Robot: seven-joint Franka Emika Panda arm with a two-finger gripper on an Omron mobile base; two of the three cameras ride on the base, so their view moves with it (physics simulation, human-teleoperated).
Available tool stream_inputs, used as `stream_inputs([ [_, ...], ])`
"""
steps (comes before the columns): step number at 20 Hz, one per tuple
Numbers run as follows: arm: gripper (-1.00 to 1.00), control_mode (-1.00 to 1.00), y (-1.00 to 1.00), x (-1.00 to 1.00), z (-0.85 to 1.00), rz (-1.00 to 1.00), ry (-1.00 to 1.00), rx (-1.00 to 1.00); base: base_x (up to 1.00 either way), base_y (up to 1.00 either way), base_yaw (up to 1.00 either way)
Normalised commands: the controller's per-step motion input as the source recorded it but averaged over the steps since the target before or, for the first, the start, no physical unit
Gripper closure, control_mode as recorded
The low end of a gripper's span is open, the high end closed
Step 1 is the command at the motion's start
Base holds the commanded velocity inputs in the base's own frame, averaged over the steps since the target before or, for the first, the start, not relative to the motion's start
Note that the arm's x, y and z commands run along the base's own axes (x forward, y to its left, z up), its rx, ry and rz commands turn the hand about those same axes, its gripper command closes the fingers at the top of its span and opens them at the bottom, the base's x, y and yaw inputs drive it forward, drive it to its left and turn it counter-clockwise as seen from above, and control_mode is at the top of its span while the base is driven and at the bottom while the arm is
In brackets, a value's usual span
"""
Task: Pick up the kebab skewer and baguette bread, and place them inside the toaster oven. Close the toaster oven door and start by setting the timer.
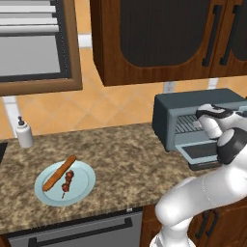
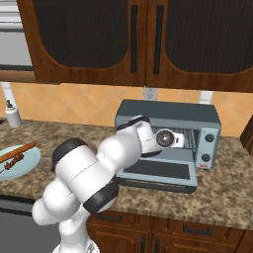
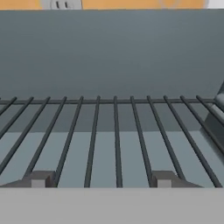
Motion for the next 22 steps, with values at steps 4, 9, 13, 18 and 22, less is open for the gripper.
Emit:
stream_inputs([
  [4, -1.0, -1.0, 0.0, -0.36, -0.92, 0.0, 0.08, 0.0, 0.0, 0.0, 0.0],
  [9, -1.0, -1.0, -0.02, -0.89, -1.0, 0.0, 0.08, 0.0, 0.0, 0.0, 0.0],
  [13, -1.0, -1.0, 0.0, -0.94, -0.98, 0.0, 0.14, 0.0, 0.0, 0.0, 0.0],
  [18, -1.0, -1.0, 0.0, -0.99, -0.99, 0.0, 0.19, 0.0, 0.0, 0.0, 0.0],
  [22, -1.0, -1.0, 0.0, -0.97, -0.91, 0.0, 0.21, 0.0, 0.0, 0.0, 0.0],
])
